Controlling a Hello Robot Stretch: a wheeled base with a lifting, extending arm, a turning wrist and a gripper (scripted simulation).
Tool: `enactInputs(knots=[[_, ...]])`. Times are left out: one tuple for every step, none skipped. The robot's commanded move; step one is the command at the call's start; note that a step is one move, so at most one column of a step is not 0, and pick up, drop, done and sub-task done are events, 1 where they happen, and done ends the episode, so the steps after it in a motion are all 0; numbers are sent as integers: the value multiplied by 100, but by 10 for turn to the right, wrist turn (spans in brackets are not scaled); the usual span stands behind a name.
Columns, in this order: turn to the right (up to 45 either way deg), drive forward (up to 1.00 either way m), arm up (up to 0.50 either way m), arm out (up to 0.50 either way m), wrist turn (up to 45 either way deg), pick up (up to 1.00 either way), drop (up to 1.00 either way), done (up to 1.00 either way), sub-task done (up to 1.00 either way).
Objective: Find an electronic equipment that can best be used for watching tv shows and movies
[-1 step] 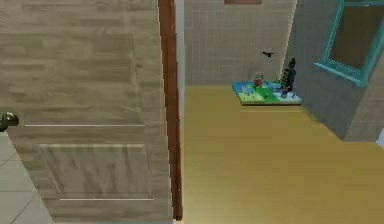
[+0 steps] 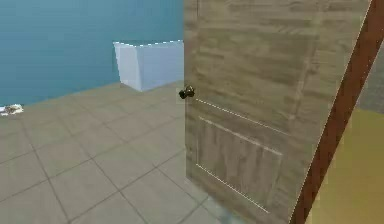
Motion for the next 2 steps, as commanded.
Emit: enactInputs(knots=[[-210, 0, 0, 0, 0, 0, 0, 0, 0], [0, 100, 0, 0, 0, 0, 0, 0, 0]])
